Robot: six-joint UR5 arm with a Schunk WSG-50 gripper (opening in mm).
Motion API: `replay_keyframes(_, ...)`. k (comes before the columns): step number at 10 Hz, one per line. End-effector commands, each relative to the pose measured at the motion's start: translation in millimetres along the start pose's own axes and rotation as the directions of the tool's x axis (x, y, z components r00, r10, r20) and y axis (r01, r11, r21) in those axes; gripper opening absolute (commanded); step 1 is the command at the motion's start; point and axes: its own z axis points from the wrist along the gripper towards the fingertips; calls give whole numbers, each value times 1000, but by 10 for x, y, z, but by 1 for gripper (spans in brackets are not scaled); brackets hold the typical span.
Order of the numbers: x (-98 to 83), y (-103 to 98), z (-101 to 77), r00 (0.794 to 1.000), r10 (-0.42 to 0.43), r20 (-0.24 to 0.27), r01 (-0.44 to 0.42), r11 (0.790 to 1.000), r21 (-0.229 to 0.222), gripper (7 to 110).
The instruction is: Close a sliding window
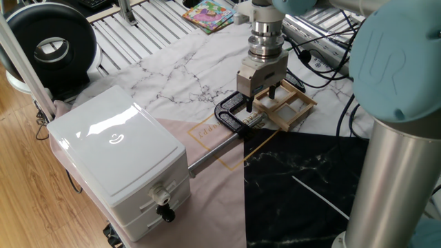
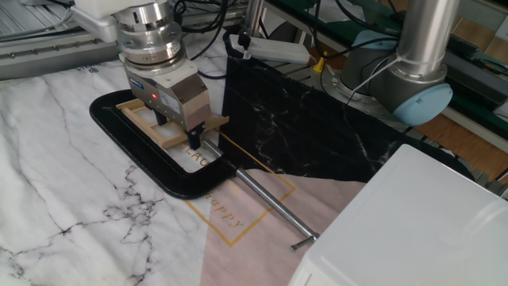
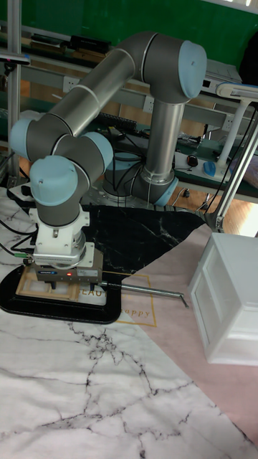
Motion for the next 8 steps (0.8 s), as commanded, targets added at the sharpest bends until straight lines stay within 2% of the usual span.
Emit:
replay_keyframes(1, -17, -53, -2, 1000, -2, -1, 2, 1000, 10, 88)
replay_keyframes(3, -15, -126, 1, 1000, -4, -3, 4, 999, 43, 88)
replay_keyframes(5, -10, -134, -1, 1000, -5, -4, 5, 999, 50, 88)
replay_keyframes(6, -11, -159, 3, 1000, 1, -5, -1, 997, 78, 88)
replay_keyframes(7, -24, -92, 17, 1000, 15, 0, -15, 997, 81, 88)
replay_keyframes(8, -44, -3, 17, 1000, 21, 8, -22, 998, 65, 88)
